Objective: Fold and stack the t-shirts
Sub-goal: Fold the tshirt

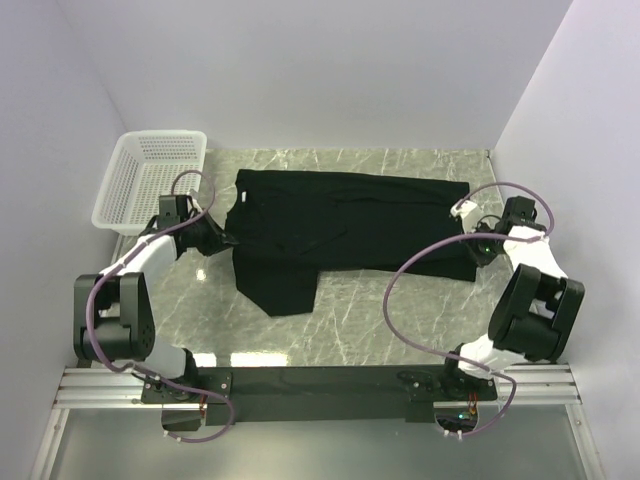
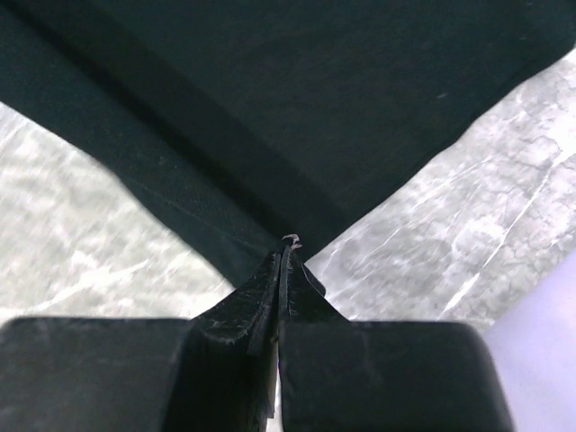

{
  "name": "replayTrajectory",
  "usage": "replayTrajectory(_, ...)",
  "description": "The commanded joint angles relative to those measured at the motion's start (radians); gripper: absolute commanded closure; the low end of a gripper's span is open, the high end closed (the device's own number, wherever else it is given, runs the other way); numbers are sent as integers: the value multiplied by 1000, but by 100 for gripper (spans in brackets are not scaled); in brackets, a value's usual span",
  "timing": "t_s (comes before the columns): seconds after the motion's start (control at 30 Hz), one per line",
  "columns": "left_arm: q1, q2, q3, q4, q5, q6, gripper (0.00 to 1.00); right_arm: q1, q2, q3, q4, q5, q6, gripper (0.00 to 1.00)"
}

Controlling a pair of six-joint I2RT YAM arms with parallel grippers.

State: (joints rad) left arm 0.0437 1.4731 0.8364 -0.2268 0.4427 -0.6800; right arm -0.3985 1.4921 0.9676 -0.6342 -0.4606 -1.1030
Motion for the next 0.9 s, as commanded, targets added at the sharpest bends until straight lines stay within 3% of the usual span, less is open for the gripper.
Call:
replayTrajectory(0.0, 10, 33, 70, 49, 22, -32, 99, -7, 52, 75, 80, 0, 110, 100)
replayTrajectory(0.37, 12, 229, 240, 104, 65, -69, 99, 36, 177, 175, 151, 51, 204, 100)
replayTrajectory(0.87, 10, 377, 401, 103, 90, -82, 99, 72, 304, 281, 211, 126, 316, 100)
